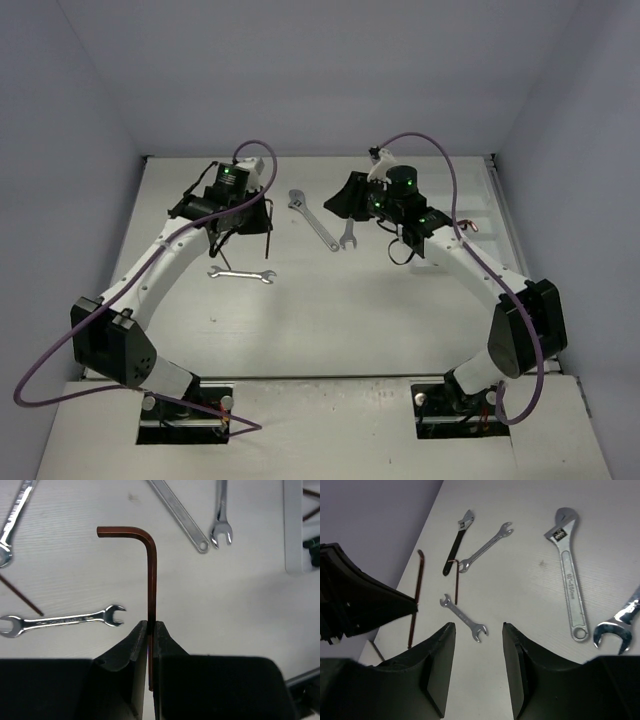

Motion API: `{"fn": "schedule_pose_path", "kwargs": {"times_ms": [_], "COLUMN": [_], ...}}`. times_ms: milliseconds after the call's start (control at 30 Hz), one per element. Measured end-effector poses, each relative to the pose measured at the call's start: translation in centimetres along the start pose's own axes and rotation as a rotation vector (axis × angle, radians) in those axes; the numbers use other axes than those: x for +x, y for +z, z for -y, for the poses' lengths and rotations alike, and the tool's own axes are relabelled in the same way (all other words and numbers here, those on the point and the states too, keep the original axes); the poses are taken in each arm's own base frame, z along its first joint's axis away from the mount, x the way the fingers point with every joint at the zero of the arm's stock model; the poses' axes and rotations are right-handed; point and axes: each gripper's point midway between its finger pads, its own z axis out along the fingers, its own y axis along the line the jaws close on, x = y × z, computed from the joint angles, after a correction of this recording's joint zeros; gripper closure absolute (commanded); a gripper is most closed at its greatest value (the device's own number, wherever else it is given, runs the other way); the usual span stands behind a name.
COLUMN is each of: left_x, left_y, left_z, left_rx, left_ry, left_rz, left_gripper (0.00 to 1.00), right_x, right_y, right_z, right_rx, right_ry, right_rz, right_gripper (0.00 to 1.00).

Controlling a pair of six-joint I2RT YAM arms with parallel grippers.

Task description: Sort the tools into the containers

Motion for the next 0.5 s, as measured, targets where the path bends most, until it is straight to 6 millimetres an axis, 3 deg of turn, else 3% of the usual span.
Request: {"fn": "schedule_pose_path", "kwargs": {"times_ms": [167,500], "left_x": [0.9,0.5], "left_y": [0.1,-0.5], "left_z": [3.0,6.2], "left_rx": [0.078,0.172], "left_ry": [0.085,0.141], "left_rz": [-0.037,-0.031], "left_gripper": [1.00,1.00], "right_x": [0.0,0.6], "right_y": [1.9,4.3], "right_z": [-2.6,-4.7], "right_rx": [-0.057,-0.110], "right_ry": [-0.016,0.009], "right_rz": [-0.012,-0.033], "right_gripper": [0.60,0.60]}}
